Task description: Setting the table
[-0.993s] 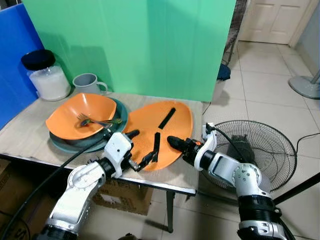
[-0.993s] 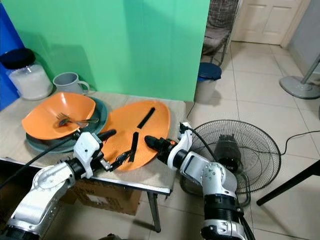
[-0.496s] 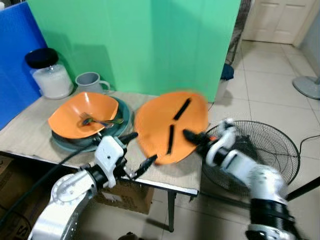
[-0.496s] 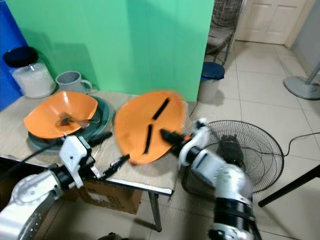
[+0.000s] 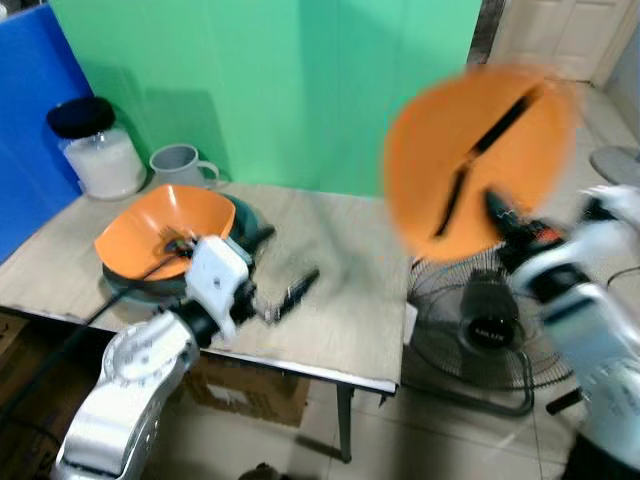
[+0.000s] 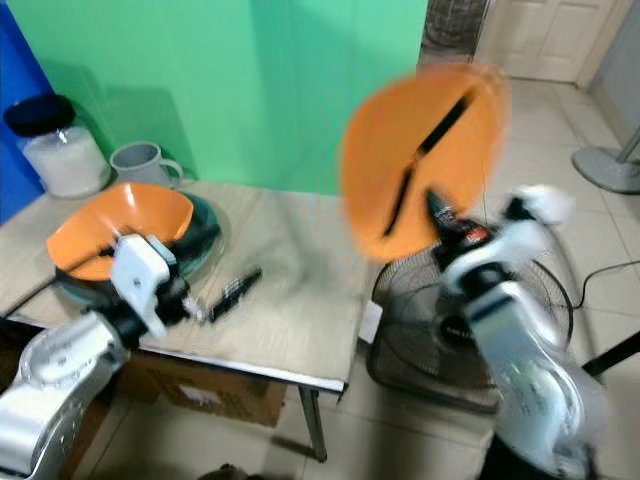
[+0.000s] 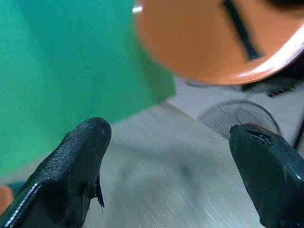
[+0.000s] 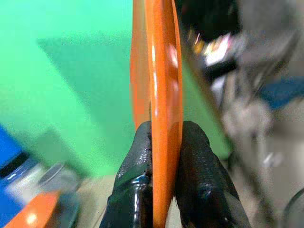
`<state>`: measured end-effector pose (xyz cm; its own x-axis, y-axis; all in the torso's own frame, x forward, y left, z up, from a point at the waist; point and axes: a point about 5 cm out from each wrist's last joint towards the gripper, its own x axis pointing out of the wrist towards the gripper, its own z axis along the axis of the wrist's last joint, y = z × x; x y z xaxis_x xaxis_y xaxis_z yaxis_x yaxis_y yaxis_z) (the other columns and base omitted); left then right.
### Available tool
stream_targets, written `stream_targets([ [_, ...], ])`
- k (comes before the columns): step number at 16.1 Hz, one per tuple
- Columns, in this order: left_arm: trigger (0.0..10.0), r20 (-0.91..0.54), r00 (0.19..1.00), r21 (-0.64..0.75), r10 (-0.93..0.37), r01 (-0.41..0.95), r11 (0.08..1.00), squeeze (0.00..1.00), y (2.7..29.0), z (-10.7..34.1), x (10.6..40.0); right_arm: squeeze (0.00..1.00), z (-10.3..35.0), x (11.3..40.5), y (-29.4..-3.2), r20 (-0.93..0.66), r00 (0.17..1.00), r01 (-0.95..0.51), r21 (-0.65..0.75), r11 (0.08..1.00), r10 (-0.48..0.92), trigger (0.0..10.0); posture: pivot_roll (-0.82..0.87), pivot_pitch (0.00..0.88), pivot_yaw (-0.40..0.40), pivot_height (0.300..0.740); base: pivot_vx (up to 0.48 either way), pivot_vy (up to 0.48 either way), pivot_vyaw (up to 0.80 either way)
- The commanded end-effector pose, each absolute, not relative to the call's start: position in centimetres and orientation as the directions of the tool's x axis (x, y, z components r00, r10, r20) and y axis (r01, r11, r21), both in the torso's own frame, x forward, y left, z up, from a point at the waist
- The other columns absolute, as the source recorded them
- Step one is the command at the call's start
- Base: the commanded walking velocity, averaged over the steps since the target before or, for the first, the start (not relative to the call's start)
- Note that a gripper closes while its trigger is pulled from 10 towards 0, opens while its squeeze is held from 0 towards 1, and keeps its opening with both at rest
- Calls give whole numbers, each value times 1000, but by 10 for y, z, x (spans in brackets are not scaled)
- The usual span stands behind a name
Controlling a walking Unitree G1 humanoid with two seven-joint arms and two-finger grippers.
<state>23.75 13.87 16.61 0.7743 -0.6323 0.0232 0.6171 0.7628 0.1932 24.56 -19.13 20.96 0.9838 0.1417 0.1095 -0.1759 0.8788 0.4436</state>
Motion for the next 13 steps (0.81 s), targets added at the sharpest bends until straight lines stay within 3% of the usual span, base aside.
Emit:
stream_targets([
  [1, 10000, 32, 788, 206, -615, 597, 775, 0, 137, 171, 237, 0, 221, 238, -183, 164, 977, -194, 413, 890, 137, 10000, 53, 0, 79, 740, 0, 0, 0],
  [5, 10000, 49, 848, 263, -528, 499, 826, 0, 126, 169, 242, 0, 208, 212, -170, 136, 987, -124, 296, 947, 86, 10000, 42, 0, 86, 740, 0, 0, -731],
  [8, 10000, 70, 884, 305, -463, 423, 853, 0, 133, 171, 246, 0, 205, 213, -168, 123, 991, -77, 281, 956, 44, 10000, 52, 0, 69, 740, 0, 0, -800],
  [13, 10000, 81, 935, 238, -345, 318, 918, 0, 130, 164, 249, 0, 197, 216, -166, 82, 997, -6, 267, 964, -16, 10000, 43, 0, 74, 740, 0, 0, -800],
])
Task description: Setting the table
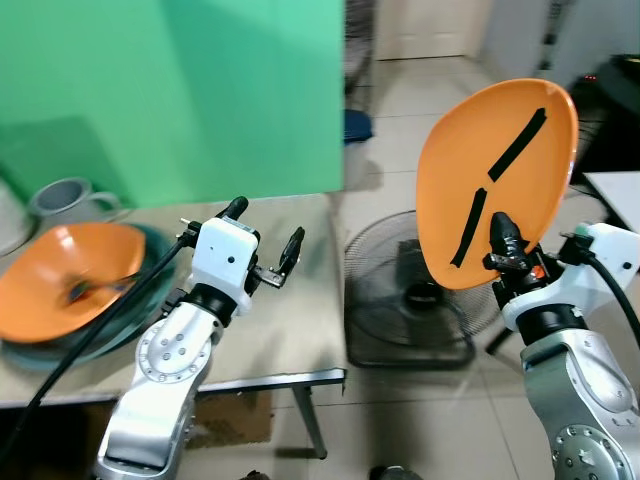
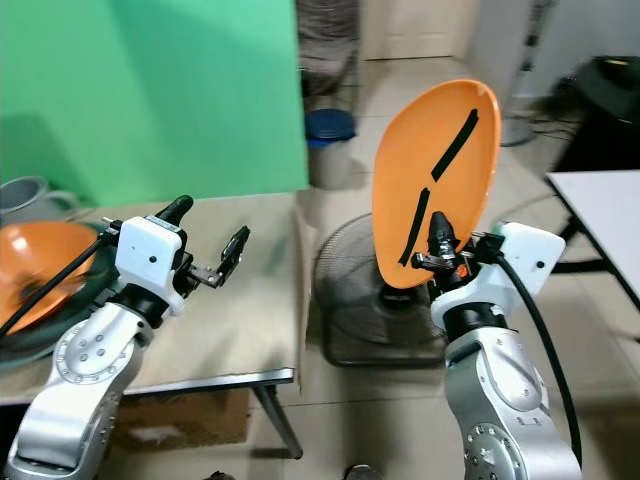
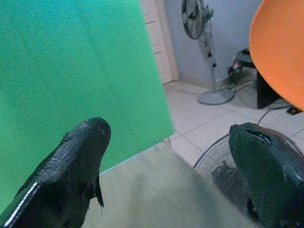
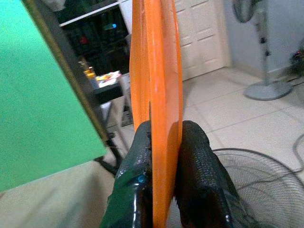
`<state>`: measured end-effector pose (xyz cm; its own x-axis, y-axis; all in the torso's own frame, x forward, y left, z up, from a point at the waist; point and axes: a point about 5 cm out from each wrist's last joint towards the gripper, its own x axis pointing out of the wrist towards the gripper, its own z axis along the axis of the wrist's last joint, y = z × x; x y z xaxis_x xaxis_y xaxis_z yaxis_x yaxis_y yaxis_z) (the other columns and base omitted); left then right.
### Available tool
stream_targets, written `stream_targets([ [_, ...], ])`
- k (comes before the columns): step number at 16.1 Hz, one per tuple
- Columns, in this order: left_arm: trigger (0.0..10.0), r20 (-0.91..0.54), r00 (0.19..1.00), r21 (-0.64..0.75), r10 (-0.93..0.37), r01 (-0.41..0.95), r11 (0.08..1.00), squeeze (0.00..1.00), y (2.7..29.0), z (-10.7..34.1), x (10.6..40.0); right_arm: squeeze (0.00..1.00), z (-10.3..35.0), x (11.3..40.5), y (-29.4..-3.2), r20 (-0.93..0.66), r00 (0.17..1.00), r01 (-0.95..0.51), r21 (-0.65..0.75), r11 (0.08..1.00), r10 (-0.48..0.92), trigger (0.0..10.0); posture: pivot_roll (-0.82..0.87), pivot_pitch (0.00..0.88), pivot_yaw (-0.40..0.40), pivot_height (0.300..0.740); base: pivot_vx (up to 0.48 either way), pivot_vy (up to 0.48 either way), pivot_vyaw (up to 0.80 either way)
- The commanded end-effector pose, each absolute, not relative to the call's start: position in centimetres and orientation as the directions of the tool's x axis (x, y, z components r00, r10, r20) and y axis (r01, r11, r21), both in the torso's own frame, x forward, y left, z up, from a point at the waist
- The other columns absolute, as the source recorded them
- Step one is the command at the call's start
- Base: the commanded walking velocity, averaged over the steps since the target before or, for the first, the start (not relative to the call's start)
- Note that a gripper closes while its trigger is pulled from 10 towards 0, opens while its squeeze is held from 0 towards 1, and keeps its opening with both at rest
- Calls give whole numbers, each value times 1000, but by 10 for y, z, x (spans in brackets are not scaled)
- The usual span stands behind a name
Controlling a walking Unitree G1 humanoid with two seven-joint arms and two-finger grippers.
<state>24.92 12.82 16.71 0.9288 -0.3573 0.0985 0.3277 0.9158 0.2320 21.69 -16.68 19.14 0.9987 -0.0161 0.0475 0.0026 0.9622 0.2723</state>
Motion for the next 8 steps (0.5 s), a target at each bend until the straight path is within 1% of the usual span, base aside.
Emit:
stream_targets([
  [1, 10000, 77, 935, 235, -346, 320, 918, 0, 127, 163, 249, 0, 196, 217, -166, 70, 997, -1, 264, 965, -18, 10000, 42, 0, 68, 740, 0, 0, -800],
  [3, 10000, 66, 950, 197, -305, 287, 937, 0, 131, 158, 248, 0, 191, 221, -161, 38, 999, -7, 233, 973, -2, 10000, 38, 0, 56, 740, 0, 0, -800],
  [4, 10000, 61, 954, 200, -293, 276, 940, 0, 132, 156, 248, 0, 189, 222, -161, 27, 1000, 5, 225, 974, -11, 10000, 37, 0, 57, 740, 0, 0, -800],
  [6, 10000, 39, 962, 245, -271, 254, 936, 0, 133, 153, 249, 0, 187, 224, -162, 15, 1000, 11, 212, 977, -15, 10000, 45, 0, 35, 740, 0, 0, -800],
  [8, 10000, 68, 968, 232, -243, 222, 947, 0, 138, 155, 246, 0, 185, 226, -162, 1, 1000, -1, 217, 976, 0, 10000, 60, 0, 10, 740, 0, 0, 0],
])
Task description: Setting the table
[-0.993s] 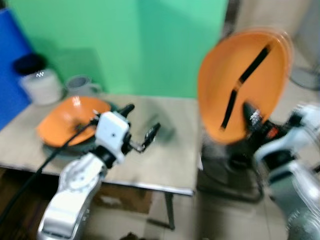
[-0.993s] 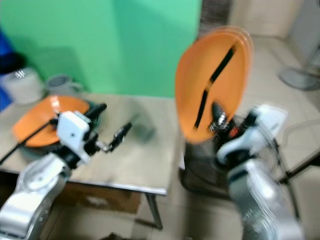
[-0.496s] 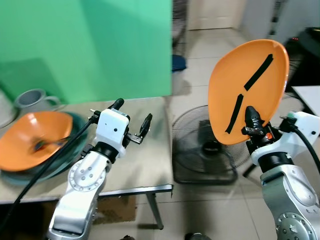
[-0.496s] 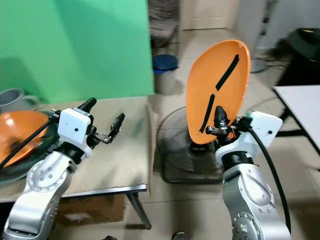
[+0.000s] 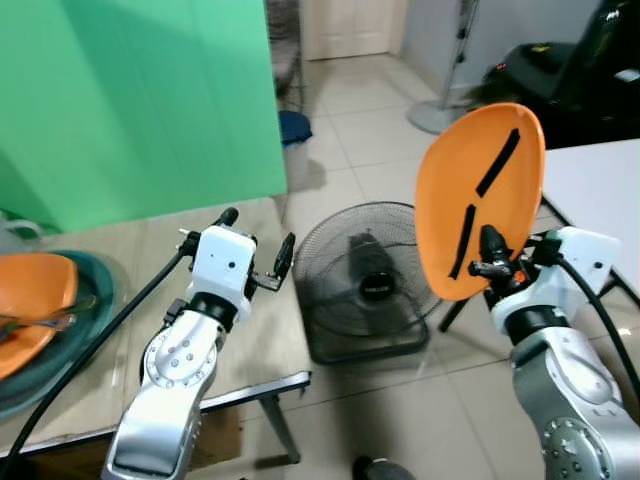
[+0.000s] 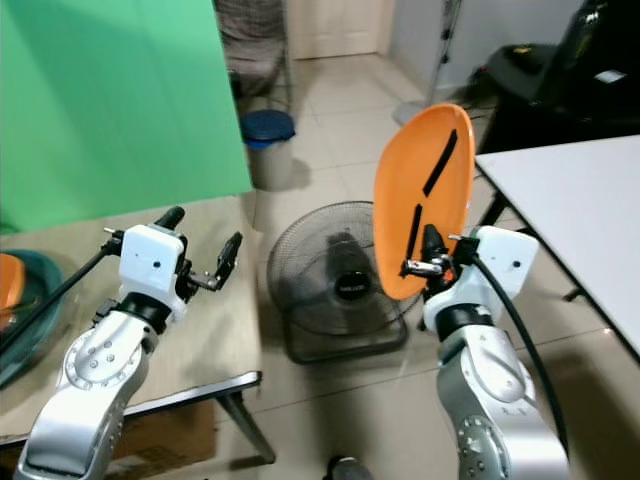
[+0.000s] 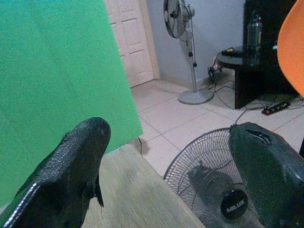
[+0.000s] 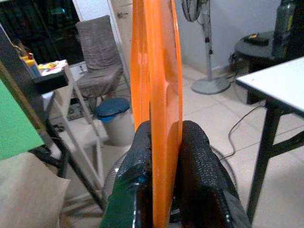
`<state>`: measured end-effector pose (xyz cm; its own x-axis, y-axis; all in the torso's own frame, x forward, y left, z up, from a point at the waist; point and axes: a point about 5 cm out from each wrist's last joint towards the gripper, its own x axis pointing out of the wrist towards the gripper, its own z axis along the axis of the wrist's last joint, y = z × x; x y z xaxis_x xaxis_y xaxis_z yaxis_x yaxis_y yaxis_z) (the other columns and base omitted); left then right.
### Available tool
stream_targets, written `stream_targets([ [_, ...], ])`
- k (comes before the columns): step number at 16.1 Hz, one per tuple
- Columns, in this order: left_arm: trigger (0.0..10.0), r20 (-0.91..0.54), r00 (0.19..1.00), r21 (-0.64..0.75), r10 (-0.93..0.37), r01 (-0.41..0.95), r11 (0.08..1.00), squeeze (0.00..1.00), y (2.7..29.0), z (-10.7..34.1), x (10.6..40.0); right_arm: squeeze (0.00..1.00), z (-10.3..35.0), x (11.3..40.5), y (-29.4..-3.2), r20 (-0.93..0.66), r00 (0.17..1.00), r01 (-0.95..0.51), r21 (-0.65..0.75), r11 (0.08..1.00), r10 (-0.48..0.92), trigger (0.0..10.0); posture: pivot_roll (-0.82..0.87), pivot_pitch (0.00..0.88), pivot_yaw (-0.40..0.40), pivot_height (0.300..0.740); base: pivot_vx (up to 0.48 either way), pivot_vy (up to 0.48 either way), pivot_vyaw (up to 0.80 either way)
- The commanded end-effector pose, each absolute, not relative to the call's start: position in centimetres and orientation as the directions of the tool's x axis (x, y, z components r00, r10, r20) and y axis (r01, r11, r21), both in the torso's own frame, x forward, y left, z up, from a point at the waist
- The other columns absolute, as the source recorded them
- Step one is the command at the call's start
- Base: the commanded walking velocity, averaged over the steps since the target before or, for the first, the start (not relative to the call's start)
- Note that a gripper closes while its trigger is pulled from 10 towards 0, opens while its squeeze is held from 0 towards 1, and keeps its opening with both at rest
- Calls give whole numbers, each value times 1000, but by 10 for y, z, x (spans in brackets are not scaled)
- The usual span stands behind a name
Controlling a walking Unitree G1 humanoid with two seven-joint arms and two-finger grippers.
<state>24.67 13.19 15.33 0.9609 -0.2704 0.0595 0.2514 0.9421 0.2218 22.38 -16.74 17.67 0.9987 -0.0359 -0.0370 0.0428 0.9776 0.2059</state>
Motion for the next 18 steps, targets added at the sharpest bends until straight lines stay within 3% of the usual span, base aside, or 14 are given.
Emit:
stream_targets([
  [1, 10000, 84, 968, 238, -237, 211, 948, 0, 140, 156, 244, 0, 184, 227, -160, -1, 1000, -18, 235, 972, 19, 10000, 73, 0, 0, 740, 0, 0, 0],
  [15, 10000, 60, 952, 227, -299, 279, 933, 0, 138, 156, 251, 0, 176, 226, -164, -27, 999, 29, 281, 959, -22, 10000, 37, 0, 49, 740, 0, 0, -286],
  [18, 10000, 65, 949, 219, -308, 288, 932, 0, 134, 156, 251, 0, 176, 224, -165, -35, 999, 24, 264, 964, -15, 10000, 31, 0, 47, 740, 0, 0, -800],
])
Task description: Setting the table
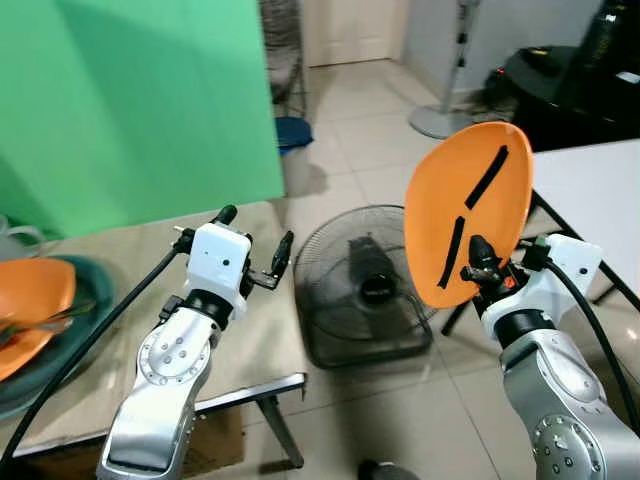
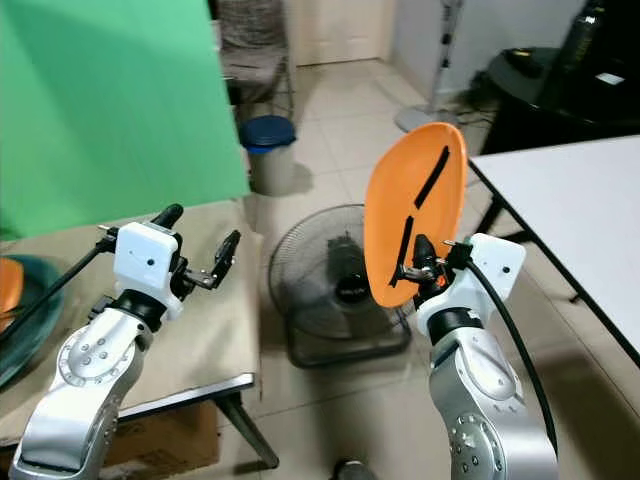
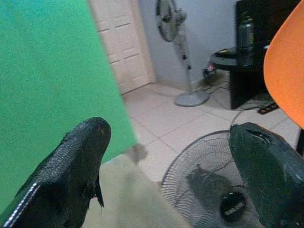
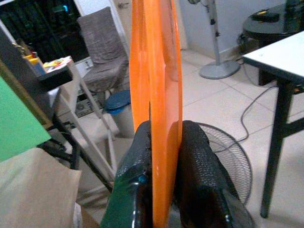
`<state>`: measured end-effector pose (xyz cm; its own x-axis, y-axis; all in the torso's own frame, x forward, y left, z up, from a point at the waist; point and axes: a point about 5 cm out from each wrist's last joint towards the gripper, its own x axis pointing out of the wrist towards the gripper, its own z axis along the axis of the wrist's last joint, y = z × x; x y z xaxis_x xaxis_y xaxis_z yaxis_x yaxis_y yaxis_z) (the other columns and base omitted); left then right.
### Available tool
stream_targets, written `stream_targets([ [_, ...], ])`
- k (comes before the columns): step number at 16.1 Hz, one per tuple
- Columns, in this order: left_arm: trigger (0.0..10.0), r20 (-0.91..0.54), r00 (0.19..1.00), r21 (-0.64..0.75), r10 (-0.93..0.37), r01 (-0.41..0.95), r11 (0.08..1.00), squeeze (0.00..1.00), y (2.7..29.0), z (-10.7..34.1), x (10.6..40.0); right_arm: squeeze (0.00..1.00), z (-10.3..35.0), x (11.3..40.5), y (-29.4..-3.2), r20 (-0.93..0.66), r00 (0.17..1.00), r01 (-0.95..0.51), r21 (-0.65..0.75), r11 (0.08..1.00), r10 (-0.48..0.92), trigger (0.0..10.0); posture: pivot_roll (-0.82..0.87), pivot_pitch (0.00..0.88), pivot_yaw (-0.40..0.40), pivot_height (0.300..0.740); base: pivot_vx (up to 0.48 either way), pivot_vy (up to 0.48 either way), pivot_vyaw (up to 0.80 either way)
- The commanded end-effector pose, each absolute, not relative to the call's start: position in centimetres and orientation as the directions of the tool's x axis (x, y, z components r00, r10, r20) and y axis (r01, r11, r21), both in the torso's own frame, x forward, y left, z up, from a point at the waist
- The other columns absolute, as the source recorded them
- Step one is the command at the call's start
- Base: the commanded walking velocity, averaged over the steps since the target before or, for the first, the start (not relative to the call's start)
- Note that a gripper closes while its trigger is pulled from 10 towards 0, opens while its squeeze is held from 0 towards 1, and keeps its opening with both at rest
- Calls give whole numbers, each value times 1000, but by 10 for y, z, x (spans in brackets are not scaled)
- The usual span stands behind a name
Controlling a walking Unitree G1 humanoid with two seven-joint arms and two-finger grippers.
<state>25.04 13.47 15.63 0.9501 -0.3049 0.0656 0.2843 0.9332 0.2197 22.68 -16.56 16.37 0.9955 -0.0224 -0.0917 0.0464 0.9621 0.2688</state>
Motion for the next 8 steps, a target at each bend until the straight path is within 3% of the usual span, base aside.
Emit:
stream_targets([
  [1, 10000, 61, 951, 222, -302, 283, 933, 0, 135, 154, 250, 0, 177, 226, -165, -35, 999, 14, 258, 966, -5, 10000, 37, 0, 33, 740, 0, 0, 0],
  [4, 10000, 61, 957, 232, -284, 263, 937, 0, 138, 153, 250, 0, 176, 229, -162, -41, 999, -5, 248, 969, 15, 10000, 37, 0, 33, 740, 0, 0, 0],
  [8, 10000, 55, 960, 227, -273, 255, 940, 0, 140, 153, 247, 0, 176, 229, -158, -50, 998, -31, 243, 970, 44, 10000, 57, 0, 9, 740, 0, 0, -709],
])
